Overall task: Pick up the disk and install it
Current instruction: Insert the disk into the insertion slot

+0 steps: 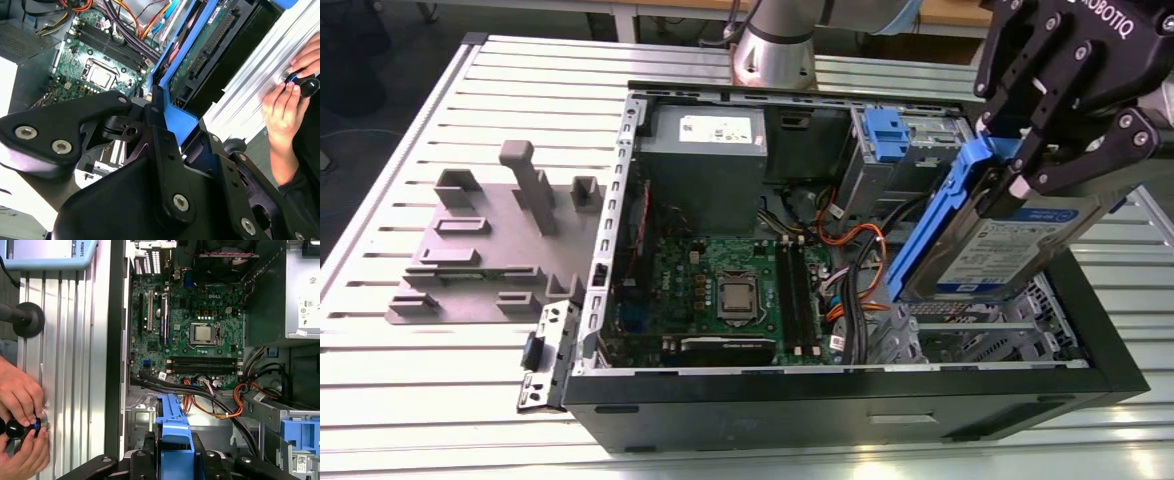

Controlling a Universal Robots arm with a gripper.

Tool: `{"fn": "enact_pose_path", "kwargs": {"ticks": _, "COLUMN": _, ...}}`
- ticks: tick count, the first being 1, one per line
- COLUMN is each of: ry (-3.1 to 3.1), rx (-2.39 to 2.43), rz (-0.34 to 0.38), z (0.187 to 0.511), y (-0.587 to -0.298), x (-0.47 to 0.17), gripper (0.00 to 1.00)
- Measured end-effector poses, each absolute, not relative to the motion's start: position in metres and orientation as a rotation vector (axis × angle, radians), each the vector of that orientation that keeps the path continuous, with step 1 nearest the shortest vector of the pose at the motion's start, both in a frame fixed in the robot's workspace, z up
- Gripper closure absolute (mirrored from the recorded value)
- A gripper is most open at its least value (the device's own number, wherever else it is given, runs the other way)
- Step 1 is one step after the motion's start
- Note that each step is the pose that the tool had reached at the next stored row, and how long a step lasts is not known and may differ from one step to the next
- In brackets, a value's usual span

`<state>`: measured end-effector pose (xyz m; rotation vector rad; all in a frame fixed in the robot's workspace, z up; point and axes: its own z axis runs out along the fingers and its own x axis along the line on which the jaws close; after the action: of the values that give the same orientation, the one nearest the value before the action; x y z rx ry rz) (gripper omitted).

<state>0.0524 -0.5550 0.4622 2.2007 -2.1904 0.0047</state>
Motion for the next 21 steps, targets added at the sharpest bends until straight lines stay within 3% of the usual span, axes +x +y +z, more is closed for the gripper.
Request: {"fn": "enact_pose_path", "kwargs": {"ticks": 21, "ry": -2.188, "rx": 2.198, "rz": 0.01, "z": 0.454, "y": -0.555, "x": 0.07, "gripper": 0.64}}
